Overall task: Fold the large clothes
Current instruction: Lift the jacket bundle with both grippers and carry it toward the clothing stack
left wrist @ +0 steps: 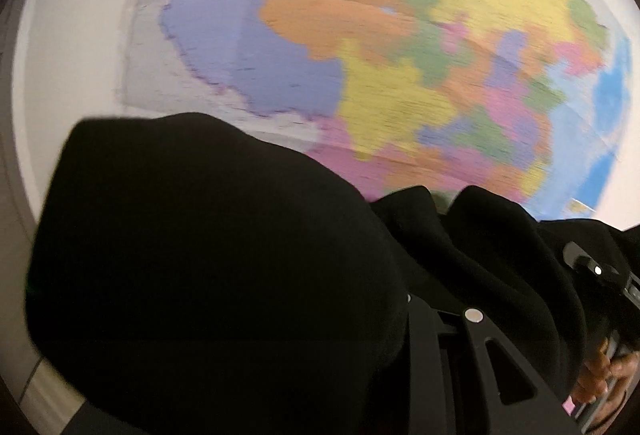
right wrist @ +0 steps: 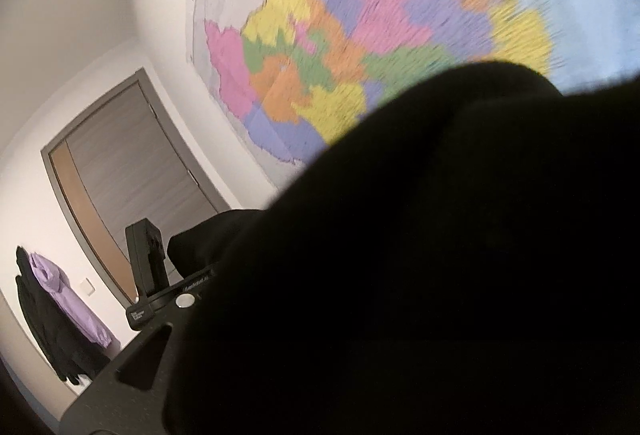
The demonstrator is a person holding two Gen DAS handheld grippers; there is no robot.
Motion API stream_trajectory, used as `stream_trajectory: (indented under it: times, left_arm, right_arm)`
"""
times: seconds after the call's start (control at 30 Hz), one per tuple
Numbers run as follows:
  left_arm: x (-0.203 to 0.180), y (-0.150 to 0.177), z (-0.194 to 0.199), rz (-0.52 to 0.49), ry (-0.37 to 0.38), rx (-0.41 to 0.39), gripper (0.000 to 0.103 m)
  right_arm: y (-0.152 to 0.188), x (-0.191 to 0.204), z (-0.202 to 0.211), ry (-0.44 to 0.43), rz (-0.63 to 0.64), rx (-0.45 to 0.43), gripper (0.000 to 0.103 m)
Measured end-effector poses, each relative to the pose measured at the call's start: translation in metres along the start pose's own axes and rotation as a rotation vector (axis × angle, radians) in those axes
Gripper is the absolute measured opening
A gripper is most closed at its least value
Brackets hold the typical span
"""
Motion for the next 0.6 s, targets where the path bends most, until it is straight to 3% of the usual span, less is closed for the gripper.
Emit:
stream_trajectory:
  times: [0.13,0.23,0.27,0.37,0.43,0.47,0.6]
  left_arm:
    - [0.046,-0.006,-0.022,0.048,-0.068,-0.01,0.027]
    - [0.085,0.005,-0.047,0.064,-0.121,0.004,0.028]
    - [0.097,0.013,-0.056,0.08,-0.137,0.021,0.029]
    - [0.137,0.06,-0.106,0.121,-0.197,0.171,0.029]
    - [0.153,0.096,-0.134,0.123,-0.244,0.284,0.033]
    - [0.159,0.107,-0.139,0.144,-0.244,0.299,0.035]
    - [0.17,0.11,-0.133,0.168,-0.214,0.268,0.044]
  right_arm:
    - [0.013,0.007,-0.051,-0.03,0.021,0.003,0.02]
    - [0.043,0.0,-0.094,-0.01,0.02,0.062,0.02]
    - [0.065,-0.011,-0.114,-0.014,-0.029,0.133,0.02]
    - [0.122,-0.037,-0.149,0.029,-0.095,0.289,0.023]
    - [0.152,-0.052,-0.158,0.057,-0.145,0.358,0.031]
    - [0.159,-0.055,-0.155,0.048,-0.158,0.352,0.032]
    - [0.164,-0.05,-0.131,0.018,-0.165,0.312,0.056]
Point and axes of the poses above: each gripper's, at about its wrist camera, not at the fingertips, and z roughly against the way its jaws point, x to its left, y to its underside, the point moved 2 cm from there along -z, roughly the way its jaws point, and after that the axes turned 1 degree about x, right-handed, at the moved point
